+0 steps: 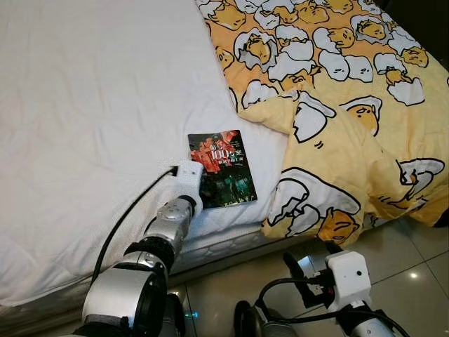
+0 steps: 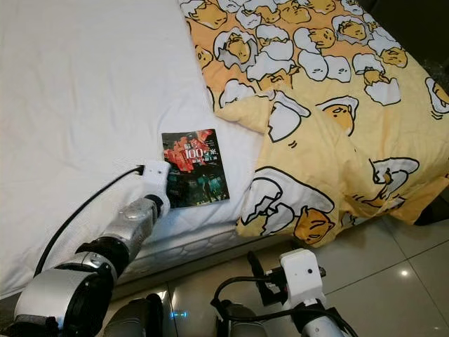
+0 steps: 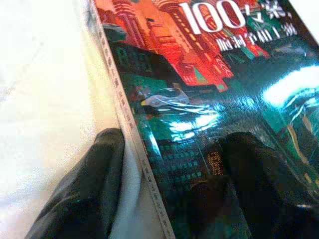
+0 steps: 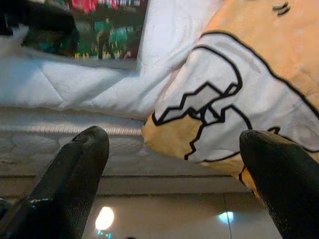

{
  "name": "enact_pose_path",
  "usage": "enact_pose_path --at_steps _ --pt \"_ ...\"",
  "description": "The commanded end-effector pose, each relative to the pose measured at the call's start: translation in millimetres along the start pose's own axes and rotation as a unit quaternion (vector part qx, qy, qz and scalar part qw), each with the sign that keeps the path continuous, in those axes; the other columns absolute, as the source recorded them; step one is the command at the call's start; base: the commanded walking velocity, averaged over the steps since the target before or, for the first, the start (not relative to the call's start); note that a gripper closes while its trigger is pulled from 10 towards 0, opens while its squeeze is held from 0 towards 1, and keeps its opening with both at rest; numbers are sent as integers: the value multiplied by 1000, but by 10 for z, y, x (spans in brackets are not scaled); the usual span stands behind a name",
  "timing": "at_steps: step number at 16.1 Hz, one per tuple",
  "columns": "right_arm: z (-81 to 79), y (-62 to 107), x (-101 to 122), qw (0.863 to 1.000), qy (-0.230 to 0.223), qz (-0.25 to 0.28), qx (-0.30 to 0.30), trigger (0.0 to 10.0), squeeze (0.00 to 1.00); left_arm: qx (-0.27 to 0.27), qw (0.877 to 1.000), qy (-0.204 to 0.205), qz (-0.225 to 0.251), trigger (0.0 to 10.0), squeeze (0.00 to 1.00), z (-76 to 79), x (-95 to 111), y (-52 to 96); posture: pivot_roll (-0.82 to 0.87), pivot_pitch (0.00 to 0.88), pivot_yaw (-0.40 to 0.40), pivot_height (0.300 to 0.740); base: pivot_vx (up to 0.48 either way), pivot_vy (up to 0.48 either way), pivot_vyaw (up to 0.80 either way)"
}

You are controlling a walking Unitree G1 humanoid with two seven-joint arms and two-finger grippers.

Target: Clean up the room

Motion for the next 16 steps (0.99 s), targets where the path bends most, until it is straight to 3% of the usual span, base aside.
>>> enact_pose_path --at_steps 1,2,4,7,8,9,16 --pt "40 17 -39 1000 3 -12 -9 10000 0 -49 997 23 -56 0 0 263 -258 31 -189 204 -102 740 0 0 0" --pt "42 12 -35 1000 3 -12 -9 10000 0 -51 997 17 -51 0 0 272 -230 24 -189 204 -102 740 0 0 0" --pt "52 0 -36 1000 5 -11 -10 10000 0 -47 997 -51 -30 0 0 270 -129 4 -187 197 -102 740 0 0 0" --pt "48 -5 -53 1000 4 -13 -9 10000 0 -35 987 -155 -13 0 0 240 -87 2 -182 198 -98 740 0 0 0" --pt "36 -5 -72 1000 3 -15 -9 10000 0 -19 973 -231 -3 0 0 196 -81 9 -179 201 -97 740 0 0 0" --pt "34 3 -91 1000 3 -18 -9 10000 0 -13 964 -266 7 0 0 185 -75 15 -178 202 -97 740 0 0 0" --pt "48 2 -128 1000 2 -23 -12 10000 0 -6 955 -294 42 0 0 210 -36 29 -171 207 -96 740 0 0 0"
Point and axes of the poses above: a point about 5 cm out from each wrist's last joint towards the gripper, its own y axis pointing back from the gripper into the wrist, its own x axis along the axis of the wrist's last joint, z = x × y, the point moved 1 cm from there along -y, pointing out of the wrist towards the gripper, and after that the axes turned 14 degrees about -y, right-handed, at the moved point
